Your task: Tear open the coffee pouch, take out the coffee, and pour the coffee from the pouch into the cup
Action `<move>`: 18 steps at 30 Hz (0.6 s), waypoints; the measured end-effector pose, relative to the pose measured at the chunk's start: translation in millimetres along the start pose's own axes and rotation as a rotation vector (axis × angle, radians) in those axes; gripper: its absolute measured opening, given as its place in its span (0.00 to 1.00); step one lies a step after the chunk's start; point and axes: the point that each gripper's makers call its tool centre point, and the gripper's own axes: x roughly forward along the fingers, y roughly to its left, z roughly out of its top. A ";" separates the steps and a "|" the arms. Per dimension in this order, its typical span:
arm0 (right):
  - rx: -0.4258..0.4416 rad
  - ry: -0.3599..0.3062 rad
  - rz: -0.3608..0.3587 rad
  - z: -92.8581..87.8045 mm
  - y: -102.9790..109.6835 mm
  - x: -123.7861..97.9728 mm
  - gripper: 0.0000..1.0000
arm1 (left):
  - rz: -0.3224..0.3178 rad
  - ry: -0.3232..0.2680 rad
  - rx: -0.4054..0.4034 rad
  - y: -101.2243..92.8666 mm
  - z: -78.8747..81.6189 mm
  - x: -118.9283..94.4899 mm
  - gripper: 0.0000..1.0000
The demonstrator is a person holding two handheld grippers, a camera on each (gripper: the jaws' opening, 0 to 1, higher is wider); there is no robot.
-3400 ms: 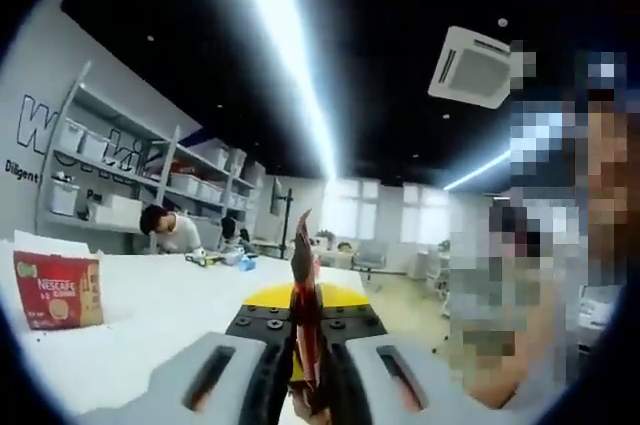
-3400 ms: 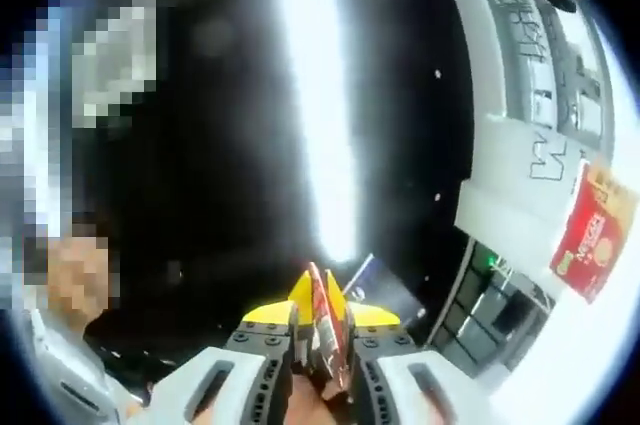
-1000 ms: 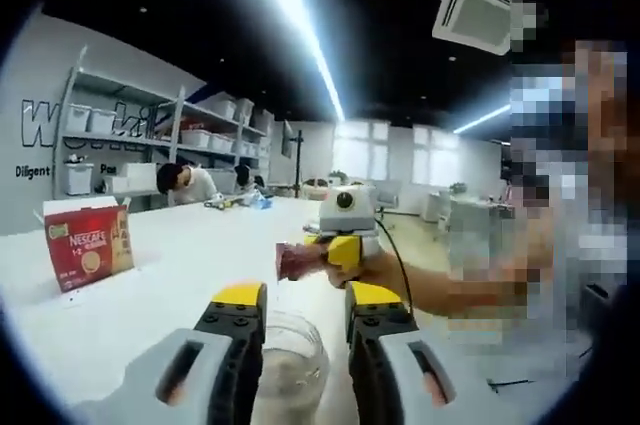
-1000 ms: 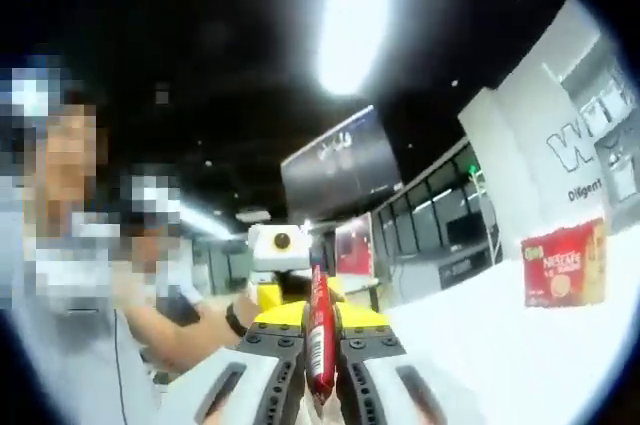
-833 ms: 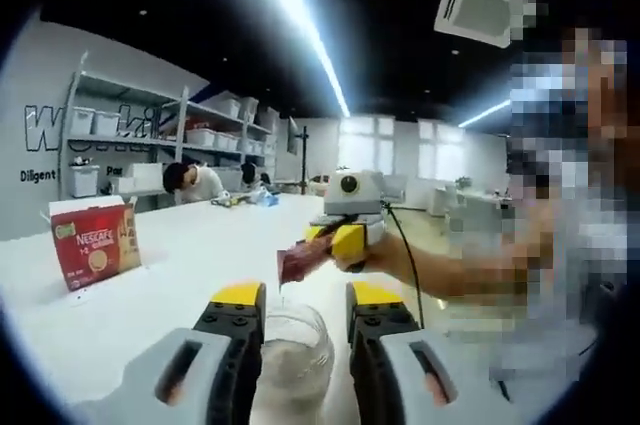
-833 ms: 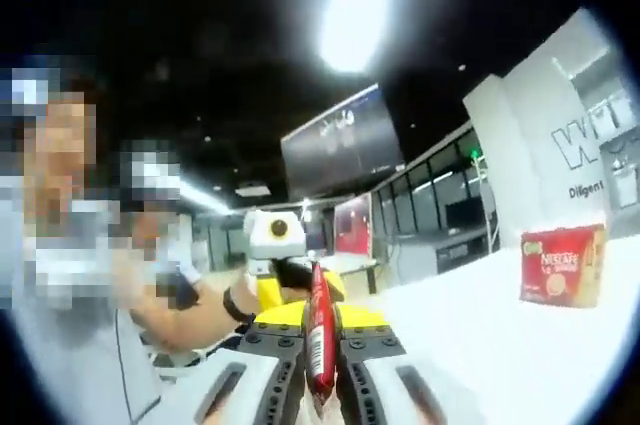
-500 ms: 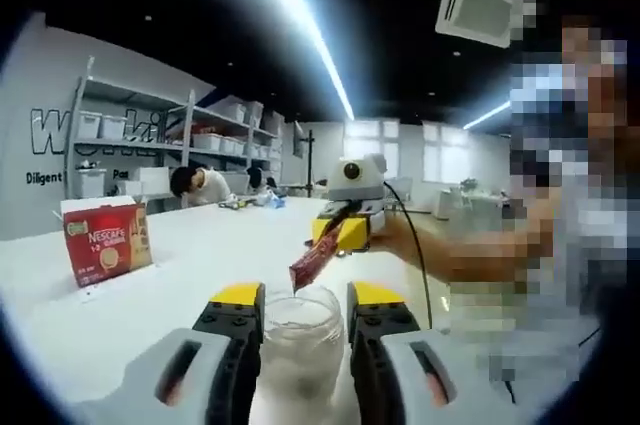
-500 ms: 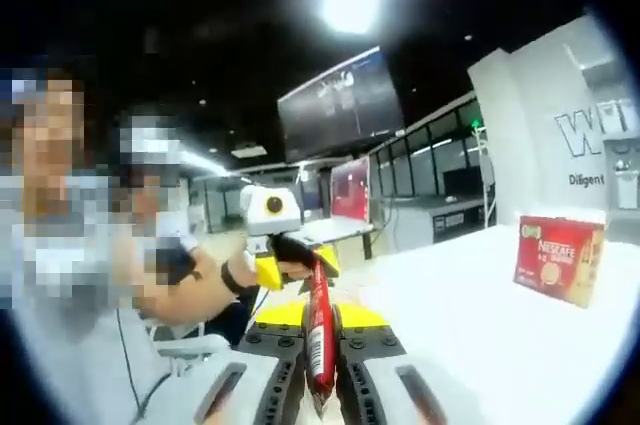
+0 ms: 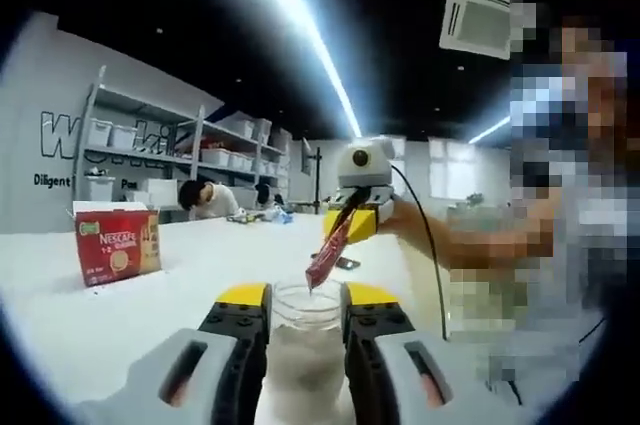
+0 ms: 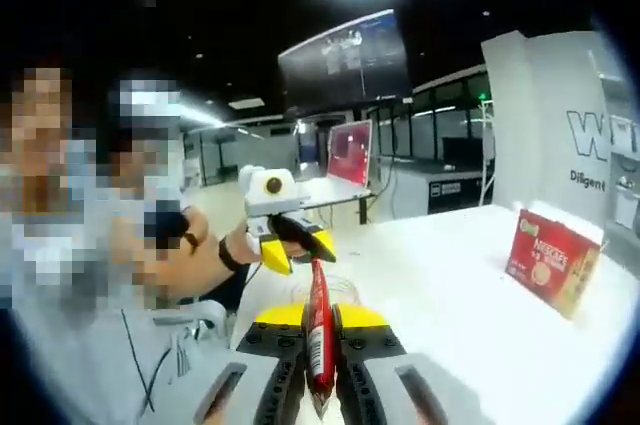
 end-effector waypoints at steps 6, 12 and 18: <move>-0.004 0.062 -0.001 0.5 1.0 1.8 0.10 | 0.058 -0.037 0.001 -1.2 -13.6 -24.0 0.31; -0.020 0.108 -0.006 1.2 1.2 0.7 0.10 | 0.148 -0.030 -0.002 10.5 -43.8 -49.0 0.31; -0.039 0.146 -0.018 6.0 -0.3 -2.8 0.10 | 0.182 0.002 -0.068 14.5 -84.3 -57.1 0.30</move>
